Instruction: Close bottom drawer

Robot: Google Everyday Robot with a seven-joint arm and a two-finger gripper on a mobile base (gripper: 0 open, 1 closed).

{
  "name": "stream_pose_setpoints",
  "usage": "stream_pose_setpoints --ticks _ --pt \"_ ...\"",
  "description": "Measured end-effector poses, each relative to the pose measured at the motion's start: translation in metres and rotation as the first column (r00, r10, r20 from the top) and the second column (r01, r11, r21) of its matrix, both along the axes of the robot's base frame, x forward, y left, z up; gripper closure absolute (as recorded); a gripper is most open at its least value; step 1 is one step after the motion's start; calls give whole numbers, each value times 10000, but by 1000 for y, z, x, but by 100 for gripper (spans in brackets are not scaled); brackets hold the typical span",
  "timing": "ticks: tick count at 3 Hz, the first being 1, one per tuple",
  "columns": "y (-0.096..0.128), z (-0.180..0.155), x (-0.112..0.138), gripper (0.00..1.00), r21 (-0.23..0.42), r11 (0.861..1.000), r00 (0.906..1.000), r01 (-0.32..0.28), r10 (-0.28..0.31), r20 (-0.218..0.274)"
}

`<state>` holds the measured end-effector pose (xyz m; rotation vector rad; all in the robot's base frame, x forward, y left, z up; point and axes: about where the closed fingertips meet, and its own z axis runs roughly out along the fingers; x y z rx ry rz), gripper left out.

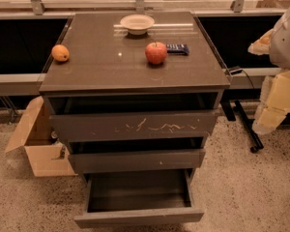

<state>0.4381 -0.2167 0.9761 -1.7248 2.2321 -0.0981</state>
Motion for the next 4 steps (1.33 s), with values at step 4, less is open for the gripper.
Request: stream_pose_setpoints --ticks 4 --pt "47 -149 -12 0 2255 9686 9890 -1044 1250 -793"
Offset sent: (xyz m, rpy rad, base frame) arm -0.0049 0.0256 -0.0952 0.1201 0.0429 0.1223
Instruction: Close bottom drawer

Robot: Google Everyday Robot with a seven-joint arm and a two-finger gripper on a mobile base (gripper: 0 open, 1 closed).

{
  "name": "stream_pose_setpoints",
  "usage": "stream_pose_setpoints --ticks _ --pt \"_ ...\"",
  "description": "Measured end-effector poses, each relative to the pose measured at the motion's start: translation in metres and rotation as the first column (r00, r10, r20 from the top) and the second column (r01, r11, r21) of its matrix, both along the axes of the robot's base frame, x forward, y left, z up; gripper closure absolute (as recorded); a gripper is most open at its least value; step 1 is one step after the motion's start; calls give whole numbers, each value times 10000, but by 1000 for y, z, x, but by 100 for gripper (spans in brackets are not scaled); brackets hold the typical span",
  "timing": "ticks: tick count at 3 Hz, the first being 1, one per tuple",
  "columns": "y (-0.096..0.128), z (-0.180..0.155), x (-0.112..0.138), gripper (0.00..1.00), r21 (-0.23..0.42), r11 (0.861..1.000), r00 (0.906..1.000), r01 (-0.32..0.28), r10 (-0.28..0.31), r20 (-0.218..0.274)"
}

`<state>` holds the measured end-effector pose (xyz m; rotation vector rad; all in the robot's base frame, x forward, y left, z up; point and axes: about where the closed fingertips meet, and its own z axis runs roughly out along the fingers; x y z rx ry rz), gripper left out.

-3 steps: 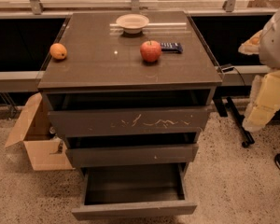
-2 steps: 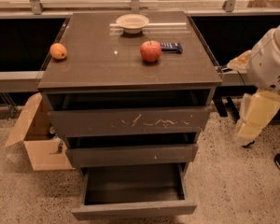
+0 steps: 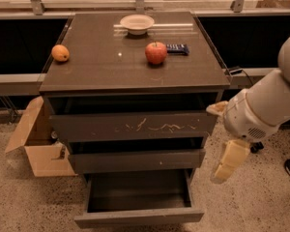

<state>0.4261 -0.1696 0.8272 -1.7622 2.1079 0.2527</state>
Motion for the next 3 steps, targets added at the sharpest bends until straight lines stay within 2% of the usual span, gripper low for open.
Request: stream_pose_setpoints --ticks 2,3 --pt "6 -22 -2 0 16 9999 9996 -155 155 -217" --pt "14 -74 -7 0 -274 9969 9962 -734 720 -485"
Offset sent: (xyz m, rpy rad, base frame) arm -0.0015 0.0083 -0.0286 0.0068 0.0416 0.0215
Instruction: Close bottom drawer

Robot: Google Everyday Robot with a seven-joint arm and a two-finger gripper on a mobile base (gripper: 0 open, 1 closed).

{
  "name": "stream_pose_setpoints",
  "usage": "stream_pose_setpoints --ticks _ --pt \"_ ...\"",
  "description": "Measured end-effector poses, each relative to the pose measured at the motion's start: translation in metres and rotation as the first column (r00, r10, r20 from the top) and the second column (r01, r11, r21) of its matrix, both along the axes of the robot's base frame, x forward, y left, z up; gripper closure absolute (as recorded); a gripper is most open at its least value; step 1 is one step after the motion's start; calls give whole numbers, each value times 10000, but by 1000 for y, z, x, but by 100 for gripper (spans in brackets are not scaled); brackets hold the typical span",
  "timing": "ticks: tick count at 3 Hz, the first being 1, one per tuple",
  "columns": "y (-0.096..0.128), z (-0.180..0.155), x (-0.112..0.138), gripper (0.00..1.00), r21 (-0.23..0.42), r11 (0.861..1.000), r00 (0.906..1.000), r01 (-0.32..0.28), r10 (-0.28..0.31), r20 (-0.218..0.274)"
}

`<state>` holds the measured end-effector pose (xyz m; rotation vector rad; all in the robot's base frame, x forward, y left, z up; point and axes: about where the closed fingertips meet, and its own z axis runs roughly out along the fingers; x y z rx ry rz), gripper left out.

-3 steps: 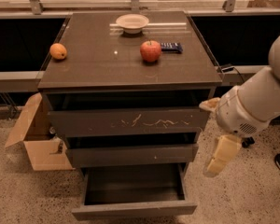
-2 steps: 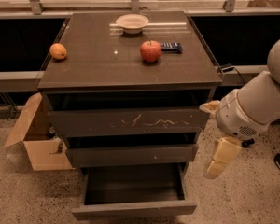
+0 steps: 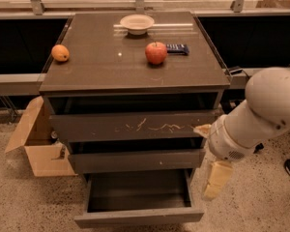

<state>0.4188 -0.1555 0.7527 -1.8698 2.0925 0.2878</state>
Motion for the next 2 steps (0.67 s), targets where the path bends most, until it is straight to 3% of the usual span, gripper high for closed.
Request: stream_pose_setpoints --ticks 1,2 --pt "10 -69 -11 0 -42 9953 9950 -963 961 -276" --pt "13 -147 -22 0 1046 9803 9815 -1675 1758 -756"
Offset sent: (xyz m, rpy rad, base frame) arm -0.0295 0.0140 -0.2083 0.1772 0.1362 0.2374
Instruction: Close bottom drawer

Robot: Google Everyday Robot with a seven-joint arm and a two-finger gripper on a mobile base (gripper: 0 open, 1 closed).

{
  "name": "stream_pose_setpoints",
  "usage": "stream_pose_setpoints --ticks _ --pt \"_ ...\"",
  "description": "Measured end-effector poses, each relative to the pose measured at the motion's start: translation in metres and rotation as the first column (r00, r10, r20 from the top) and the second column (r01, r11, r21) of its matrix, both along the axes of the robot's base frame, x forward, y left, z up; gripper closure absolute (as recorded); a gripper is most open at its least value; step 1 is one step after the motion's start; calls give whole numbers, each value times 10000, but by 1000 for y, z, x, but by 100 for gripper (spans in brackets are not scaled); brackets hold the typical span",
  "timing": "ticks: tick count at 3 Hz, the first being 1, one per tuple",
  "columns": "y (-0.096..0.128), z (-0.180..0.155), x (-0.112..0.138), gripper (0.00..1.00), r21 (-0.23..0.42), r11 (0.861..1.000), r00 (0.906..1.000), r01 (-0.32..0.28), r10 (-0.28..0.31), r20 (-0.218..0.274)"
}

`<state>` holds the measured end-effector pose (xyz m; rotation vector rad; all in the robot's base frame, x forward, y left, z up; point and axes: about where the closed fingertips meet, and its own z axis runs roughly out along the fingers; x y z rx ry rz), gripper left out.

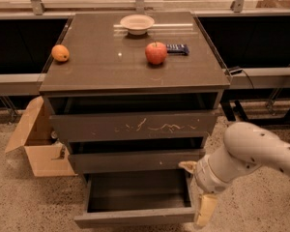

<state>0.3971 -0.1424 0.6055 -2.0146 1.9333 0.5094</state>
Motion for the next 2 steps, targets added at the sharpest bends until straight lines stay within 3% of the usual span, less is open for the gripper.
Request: stream_pose_setpoints --ticks 1,2 --pt "4 -52 -9 0 889 9955 9971 -326 386 -657" --pt "6 -66 -13 0 965 9947 9951 -366 452 -877"
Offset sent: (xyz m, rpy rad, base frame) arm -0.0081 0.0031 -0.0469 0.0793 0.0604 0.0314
